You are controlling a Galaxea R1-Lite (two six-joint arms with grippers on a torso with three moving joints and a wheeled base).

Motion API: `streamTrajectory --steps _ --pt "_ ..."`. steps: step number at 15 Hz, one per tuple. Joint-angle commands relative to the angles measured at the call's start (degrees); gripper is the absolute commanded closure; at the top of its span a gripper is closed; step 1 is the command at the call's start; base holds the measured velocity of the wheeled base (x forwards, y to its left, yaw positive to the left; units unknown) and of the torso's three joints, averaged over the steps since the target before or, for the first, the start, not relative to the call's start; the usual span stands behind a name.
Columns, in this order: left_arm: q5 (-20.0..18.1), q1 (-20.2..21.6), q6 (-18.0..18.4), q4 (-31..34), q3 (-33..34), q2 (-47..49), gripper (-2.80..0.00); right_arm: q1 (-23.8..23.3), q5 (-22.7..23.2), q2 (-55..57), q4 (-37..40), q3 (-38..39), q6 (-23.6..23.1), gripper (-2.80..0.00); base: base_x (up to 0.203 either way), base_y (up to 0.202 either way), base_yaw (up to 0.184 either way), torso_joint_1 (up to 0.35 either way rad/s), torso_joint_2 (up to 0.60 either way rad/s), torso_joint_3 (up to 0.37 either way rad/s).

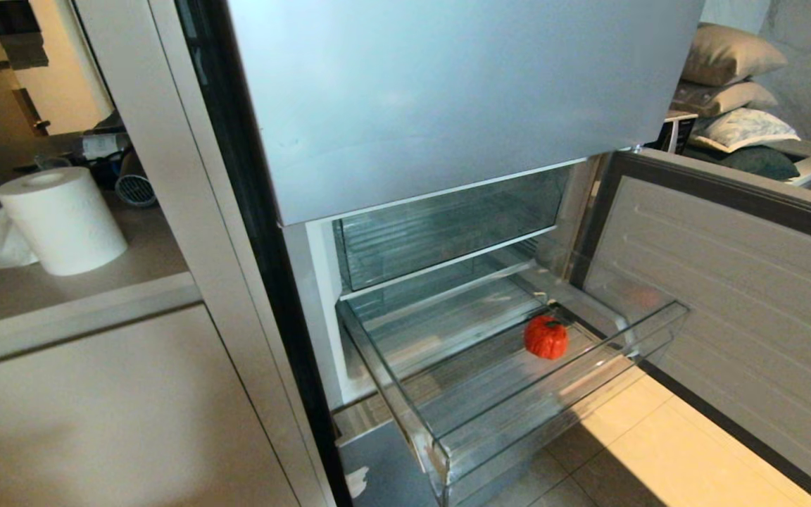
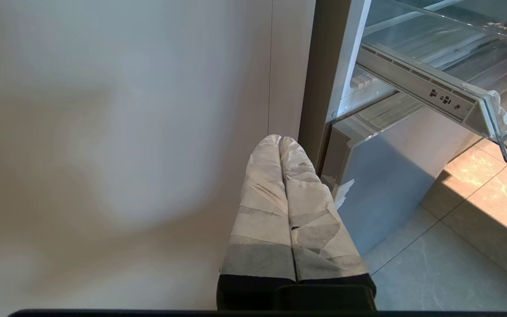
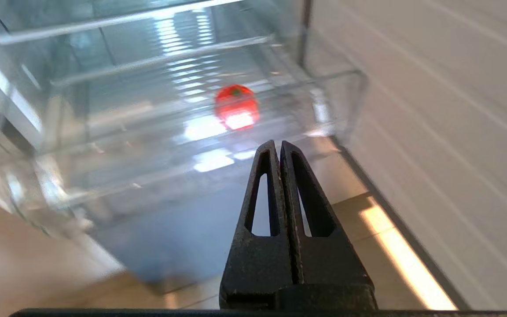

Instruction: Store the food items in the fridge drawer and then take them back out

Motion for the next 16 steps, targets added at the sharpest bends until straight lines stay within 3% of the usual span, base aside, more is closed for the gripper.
streamTrajectory --steps 1,3,6,8,11,14,16 --pt "0.0 0.0 0.1 0.0 -0.1 0.0 0.00 0.0 -0.7 -15.9 6.5 2.6 -3.0 0.00 0.000 0.000 0.000 0.000 0.00 0.000" --pt "0.0 0.0 0.1 0.0 0.0 0.0 0.00 -0.1 -2.9 -19.6 14.0 6.4 -5.6 0.00 0.000 0.000 0.000 0.000 0.00 0.000" --pt "0.0 0.0 0.1 0.0 0.0 0.0 0.00 0.0 -3.1 -19.5 15.5 14.7 -6.5 0.00 0.000 0.000 0.000 0.000 0.00 0.000" --pt "0.0 0.0 0.1 0.0 0.0 0.0 0.00 -0.4 -0.3 -19.5 16.4 15.1 -6.0 0.00 0.000 0.000 0.000 0.000 0.00 0.000" --pt "0.0 0.0 0.1 0.0 -0.1 0.0 0.00 -2.5 -0.4 -19.5 18.2 14.5 -6.4 0.00 0.000 0.000 0.000 0.000 0.00 0.000" --pt "0.0 0.0 0.1 0.0 0.0 0.0 0.00 -10.8 0.1 -19.9 16.2 15.4 -8.2 0.00 0.000 0.000 0.000 0.000 0.00 0.000" --pt "0.0 0.0 0.1 0.0 0.0 0.0 0.00 -13.0 2.5 -24.3 15.5 16.3 -9.2 0.00 0.000 0.000 0.000 0.000 0.00 0.000"
